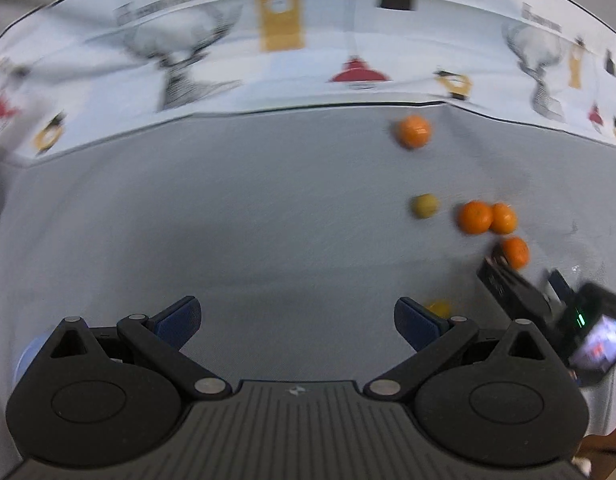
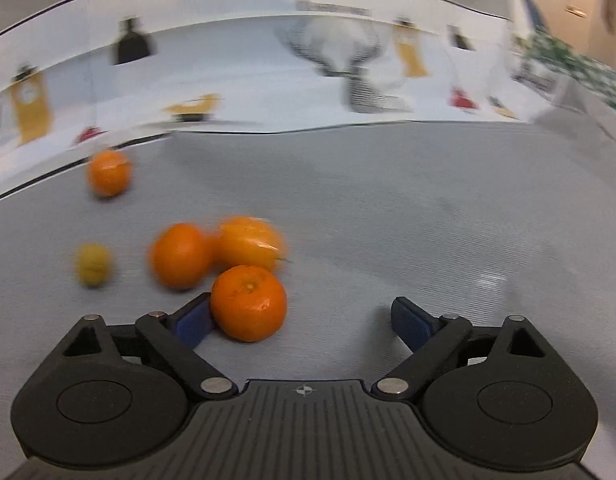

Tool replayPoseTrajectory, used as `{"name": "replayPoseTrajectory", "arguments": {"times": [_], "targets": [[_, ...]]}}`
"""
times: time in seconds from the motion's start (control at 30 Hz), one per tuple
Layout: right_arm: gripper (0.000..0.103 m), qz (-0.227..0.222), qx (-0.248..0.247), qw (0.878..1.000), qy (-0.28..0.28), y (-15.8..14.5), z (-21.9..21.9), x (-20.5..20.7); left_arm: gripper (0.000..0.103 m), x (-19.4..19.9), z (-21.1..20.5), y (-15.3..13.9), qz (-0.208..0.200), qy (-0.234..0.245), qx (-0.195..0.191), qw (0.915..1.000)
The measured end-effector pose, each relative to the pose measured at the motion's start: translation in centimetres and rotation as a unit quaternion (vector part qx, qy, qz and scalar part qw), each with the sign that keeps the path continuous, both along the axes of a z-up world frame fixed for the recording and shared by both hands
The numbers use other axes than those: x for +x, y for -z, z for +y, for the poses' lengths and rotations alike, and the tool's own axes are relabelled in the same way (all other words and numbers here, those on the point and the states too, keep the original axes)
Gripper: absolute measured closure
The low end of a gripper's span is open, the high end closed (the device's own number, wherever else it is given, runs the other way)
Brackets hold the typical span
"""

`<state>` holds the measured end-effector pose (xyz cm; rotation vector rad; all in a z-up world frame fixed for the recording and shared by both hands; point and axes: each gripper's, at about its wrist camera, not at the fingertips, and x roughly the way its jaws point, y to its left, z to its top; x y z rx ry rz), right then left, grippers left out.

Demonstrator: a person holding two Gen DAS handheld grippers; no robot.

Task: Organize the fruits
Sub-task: 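Grasp a mandarin orange with the right tool while the left tool grasps a yellow fruit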

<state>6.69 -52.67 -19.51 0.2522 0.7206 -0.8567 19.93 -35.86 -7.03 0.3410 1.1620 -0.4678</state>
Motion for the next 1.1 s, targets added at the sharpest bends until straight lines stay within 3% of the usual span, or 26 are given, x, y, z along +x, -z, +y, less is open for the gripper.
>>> {"name": "replayPoseTrajectory", "arguments": {"times": [0.2,0.43,0.7,0.8,0.9,1.03,1.1], "targets": [[0.009,-0.015,0.02,0.999,0.034,0.0,-2.9,-4.0,0.0,0.2,-8.8,3.7,0.016,0.102,-0.018,0.9945],[0.009,-0.01,0.019,0.999,0.026,-0.1,-3.8,-6.5,0.0,-0.1,-15.9,7.9,0.001,0.185,0.023,0.9826],[0.009,-0.004,0.025,0.999,0.022,-0.2,-3.8,-6.7,0.001,1.3,-16.2,10.6,0.041,0.187,0.042,0.9807],[0.009,-0.003,0.024,0.999,0.022,-0.2,-3.8,-6.5,0.001,0.5,-16.6,10.9,0.031,0.205,0.044,0.9772],[0.01,-0.005,0.024,0.999,0.022,-0.1,-3.8,-6.6,0.001,-0.3,-17.2,10.9,0.021,0.223,0.04,0.9737],[0.011,-0.005,0.021,1.0,0.022,-0.1,-3.8,-6.5,0.001,-0.1,-18.0,10.9,0.041,0.205,0.018,0.9778],[0.011,-0.005,0.02,1.0,0.023,0.0,-3.8,-6.4,0.012,-0.3,-18.7,11.0,0.046,0.198,0.013,0.979]]}}
